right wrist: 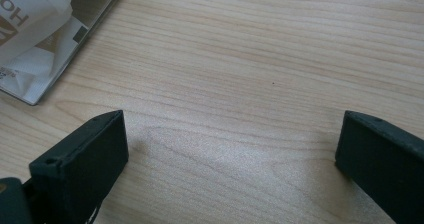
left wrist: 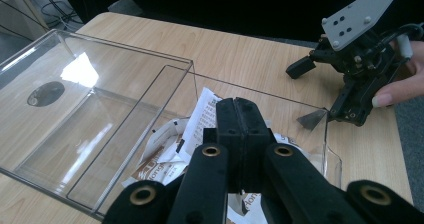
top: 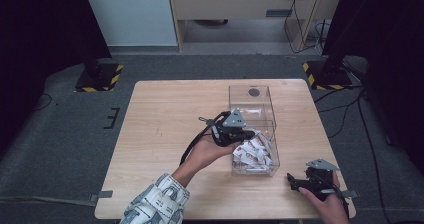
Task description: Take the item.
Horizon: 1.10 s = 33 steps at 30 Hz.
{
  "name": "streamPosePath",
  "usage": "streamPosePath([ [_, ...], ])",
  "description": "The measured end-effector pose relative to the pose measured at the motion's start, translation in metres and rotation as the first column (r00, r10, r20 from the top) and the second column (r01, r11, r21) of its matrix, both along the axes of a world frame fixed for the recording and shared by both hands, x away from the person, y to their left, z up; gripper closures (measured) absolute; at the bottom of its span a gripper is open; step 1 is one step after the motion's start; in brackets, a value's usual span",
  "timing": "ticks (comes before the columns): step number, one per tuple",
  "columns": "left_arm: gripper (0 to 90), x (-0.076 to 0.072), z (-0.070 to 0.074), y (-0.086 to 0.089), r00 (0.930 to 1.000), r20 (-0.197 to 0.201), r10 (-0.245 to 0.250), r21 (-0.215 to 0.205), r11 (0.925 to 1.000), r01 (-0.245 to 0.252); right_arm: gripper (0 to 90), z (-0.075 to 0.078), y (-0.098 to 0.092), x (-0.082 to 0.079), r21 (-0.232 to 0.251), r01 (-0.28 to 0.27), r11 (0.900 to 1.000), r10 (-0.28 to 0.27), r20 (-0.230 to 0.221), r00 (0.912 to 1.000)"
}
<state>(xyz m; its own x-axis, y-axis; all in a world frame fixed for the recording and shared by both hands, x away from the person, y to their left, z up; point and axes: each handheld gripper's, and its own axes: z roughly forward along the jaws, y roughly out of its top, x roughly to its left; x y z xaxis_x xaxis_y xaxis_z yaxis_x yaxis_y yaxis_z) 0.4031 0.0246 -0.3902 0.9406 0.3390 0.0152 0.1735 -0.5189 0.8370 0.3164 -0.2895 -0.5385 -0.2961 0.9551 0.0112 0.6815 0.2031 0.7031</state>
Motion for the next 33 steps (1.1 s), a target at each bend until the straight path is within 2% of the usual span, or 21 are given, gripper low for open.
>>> streamPosePath([
  [7, 89.6, -0.002, 0.005, 0.008, 1.0, 0.002, -0.001, -0.023, 0.9997, 0.001, 0.9, 0.0, 0.0, 0.0, 0.0, 0.0, 1.0, 0.0, 0.0, 1.0],
  [12, 89.6, -0.004, 0.007, 0.012, 1.0, 0.009, -0.003, -0.02, 0.9998, 0.004, 0.8, 0.0, 0.0, 0.0, 0.0, 0.001, 1.0, -0.001, 0.002, 1.0],
  [19, 89.6, -0.004, 0.013, 0.022, 0.9999, 0.01, 0.013, -0.04, 0.9991, -0.012, 0.8, 0.0, 0.0, 0.0, 0.0, 0.0, 1.0, 0.0, 0.0, 1.0],
  [28, 89.6, 0.0, 0.021, 0.043, 0.9989, 0.015, 0.045, -0.063, 0.997, -0.044, 0.9, 0.0, 0.0, 0.0, 0.0, 0.0, 1.0, 0.0, 0.0, 1.0],
  [33, 89.6, 0.003, 0.024, 0.059, 0.9973, 0.026, 0.069, -0.063, 0.9957, -0.067, 0.9, 0.0, 0.0, 0.0, 0.0, 0.0, 1.0, 0.0, 0.0, 1.0],
])
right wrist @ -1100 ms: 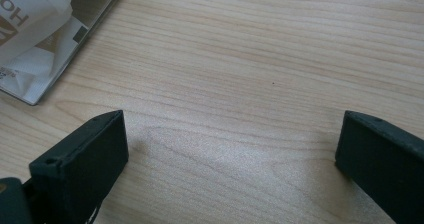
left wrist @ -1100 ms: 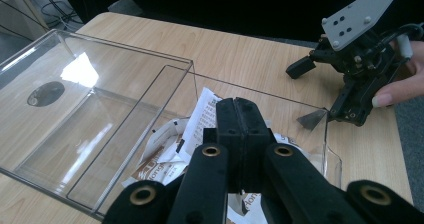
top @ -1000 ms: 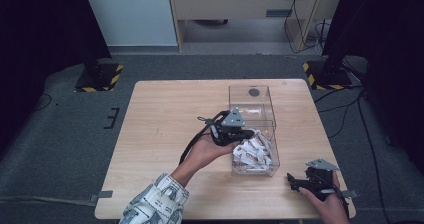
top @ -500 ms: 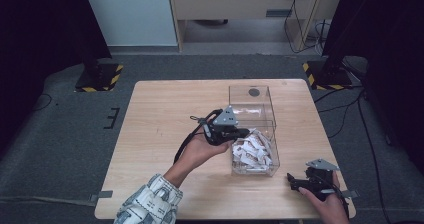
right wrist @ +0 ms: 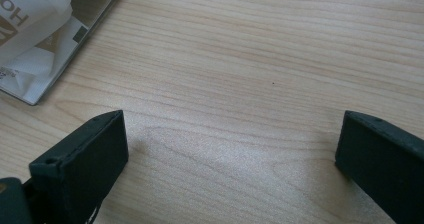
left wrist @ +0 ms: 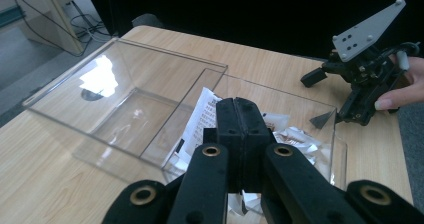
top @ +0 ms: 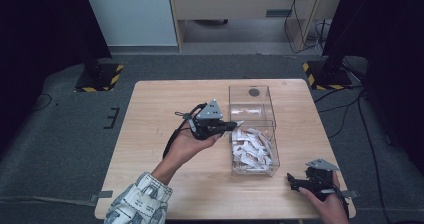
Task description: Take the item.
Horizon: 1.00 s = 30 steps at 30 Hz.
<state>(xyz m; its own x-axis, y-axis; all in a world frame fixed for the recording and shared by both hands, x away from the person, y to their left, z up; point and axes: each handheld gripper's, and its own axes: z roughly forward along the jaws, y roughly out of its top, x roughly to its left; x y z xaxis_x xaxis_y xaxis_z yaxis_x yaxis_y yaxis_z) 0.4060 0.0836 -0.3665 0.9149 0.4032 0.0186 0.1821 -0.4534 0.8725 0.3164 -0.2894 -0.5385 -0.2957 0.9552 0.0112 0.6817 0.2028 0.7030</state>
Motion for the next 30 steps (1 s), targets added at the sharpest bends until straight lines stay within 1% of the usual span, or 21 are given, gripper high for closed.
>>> streamPosePath([
  [7, 89.7, 0.003, 0.0, 0.021, 0.9994, 0.004, 0.036, -0.009, 0.9993, -0.036, 0.9, 0.0, 0.0, 0.0, 0.0, -0.001, 1.0, 0.001, 0.0, 1.0],
  [11, 89.6, 0.005, -0.001, 0.032, 0.9985, 0.003, 0.054, -0.005, 0.9985, -0.054, 0.9, 0.0, 0.0, 0.0, 0.0, 0.0, 1.0, 0.0, 0.0, 1.0],
  [19, 89.7, 0.009, -0.004, 0.043, 0.9974, 0.003, 0.072, 0.004, 0.9974, -0.072, 0.9, 0.0, 0.0, 0.0, 0.0, 0.0, 1.0, 0.0, 0.0, 1.0],
  [29, 89.7, 0.015, -0.018, 0.06, 0.9949, -0.02, 0.099, 0.018, 0.9949, -0.099, 0.9, 0.0, 0.0, 0.0, 0.0, -0.001, 1.0, 0.001, 0.0, 1.0],
  [30, 89.7, 0.016, -0.019, 0.061, 0.9944, -0.022, 0.103, 0.012, 0.9946, -0.103, 0.8, 0.0, 0.0, 0.0, 0.0, -0.001, 1.0, 0.001, 0.0, 1.0],
])
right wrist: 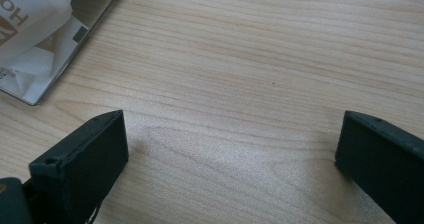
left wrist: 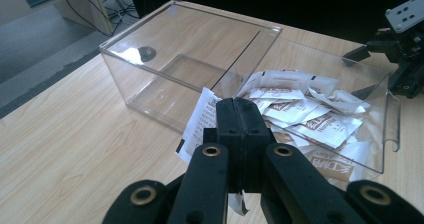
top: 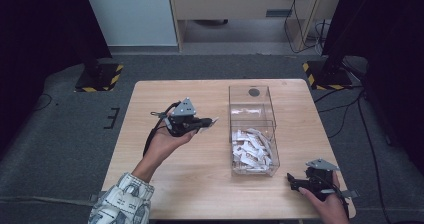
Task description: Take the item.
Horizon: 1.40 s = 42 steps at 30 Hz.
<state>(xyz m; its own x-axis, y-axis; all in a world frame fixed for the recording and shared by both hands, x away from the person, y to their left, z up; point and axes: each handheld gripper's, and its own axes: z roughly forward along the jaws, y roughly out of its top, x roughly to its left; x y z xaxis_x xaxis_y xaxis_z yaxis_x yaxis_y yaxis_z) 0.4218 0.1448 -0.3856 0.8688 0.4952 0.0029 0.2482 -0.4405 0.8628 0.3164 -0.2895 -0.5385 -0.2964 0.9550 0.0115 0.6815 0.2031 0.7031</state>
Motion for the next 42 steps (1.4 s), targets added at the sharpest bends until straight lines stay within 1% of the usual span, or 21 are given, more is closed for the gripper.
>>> streamPosePath([
  [8, 89.7, 0.005, -0.011, 0.008, 0.9997, -0.016, 0.017, 0.024, 0.9996, -0.016, 0.8, 0.0, 0.0, 0.0, 0.0, 0.001, 1.0, -0.001, 0.0, 1.0],
  [12, 89.7, 0.007, -0.019, 0.012, 0.9991, -0.034, 0.025, 0.026, 0.9994, -0.024, 0.9, 0.0, 0.0, 0.0, 0.0, 0.001, 1.0, -0.001, 0.0, 1.0],
  [21, 89.7, 0.011, -0.031, 0.017, 0.998, -0.047, 0.042, 0.049, 0.998, -0.04, 0.9, 0.0, 0.0, 0.0, 0.0, 0.0, 1.0, 0.0, 0.0, 1.0],
  [25, 89.7, 0.012, -0.035, 0.021, 0.9976, -0.05, 0.049, 0.056, 0.9974, -0.046, 0.9, 0.0, 0.0, 0.0, 0.0, 0.0, 1.0, 0.0, 0.0, 1.0],
  [27, 89.7, 0.012, -0.037, 0.023, 0.9971, -0.054, 0.054, 0.052, 0.9973, -0.051, 0.9, 0.0, 0.0, 0.0, 0.0, 0.0, 1.0, 0.0, 0.0, 1.0],
  [37, 89.7, 0.015, -0.05, 0.038, 0.9939, -0.071, 0.084, 0.084, 0.9934, -0.078, 0.9, 0.0, 0.0, 0.0, 0.0, 0.001, 1.0, -0.001, 0.0, 1.0],
  [42, 89.7, 0.016, -0.056, 0.045, 0.9926, -0.077, 0.094, 0.092, 0.992, -0.087, 0.8, 0.0, 0.0, 0.0, 0.0, 0.0, 1.0, 0.0, 0.0, 1.0],
])
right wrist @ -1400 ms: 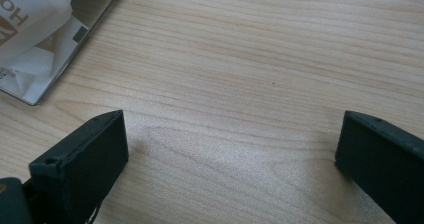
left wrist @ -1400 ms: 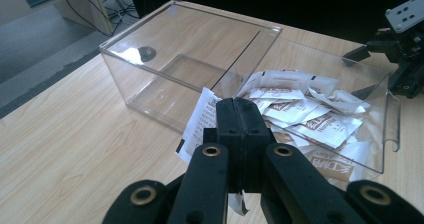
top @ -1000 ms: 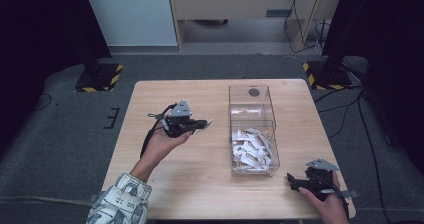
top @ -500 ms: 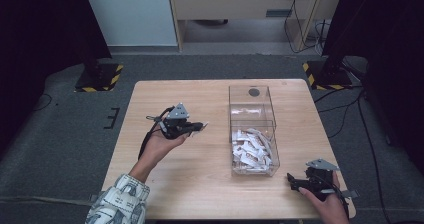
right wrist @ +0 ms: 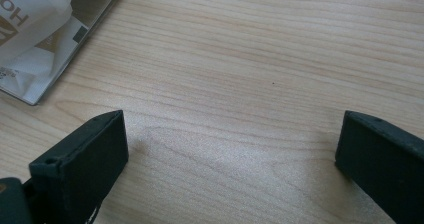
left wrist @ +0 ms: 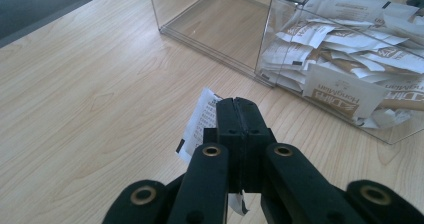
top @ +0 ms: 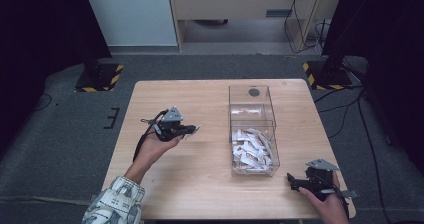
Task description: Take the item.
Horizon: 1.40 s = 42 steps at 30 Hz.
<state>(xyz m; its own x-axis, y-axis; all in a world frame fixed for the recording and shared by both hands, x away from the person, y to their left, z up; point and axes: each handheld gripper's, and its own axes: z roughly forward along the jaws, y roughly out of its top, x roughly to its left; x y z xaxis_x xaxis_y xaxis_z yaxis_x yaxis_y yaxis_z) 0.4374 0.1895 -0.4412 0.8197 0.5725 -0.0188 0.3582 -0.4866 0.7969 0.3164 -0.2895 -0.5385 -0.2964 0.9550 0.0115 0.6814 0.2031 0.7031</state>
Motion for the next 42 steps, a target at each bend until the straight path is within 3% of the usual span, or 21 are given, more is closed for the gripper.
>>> streamPosePath([
  [22, 89.6, 0.008, -0.017, 0.03, 0.9973, -0.037, 0.064, 0.018, 0.9978, -0.063, 0.8, 0.0, 0.0, 0.0, 0.0, 0.001, 1.0, -0.001, 0.0, 1.0],
  [42, 89.5, 0.016, -0.036, 0.035, 0.9915, -0.046, 0.122, 0.069, 0.9905, -0.119, 0.8, 0.0, 0.0, 0.0, 0.0, 0.001, 1.0, -0.001, 0.0, 1.0],
])
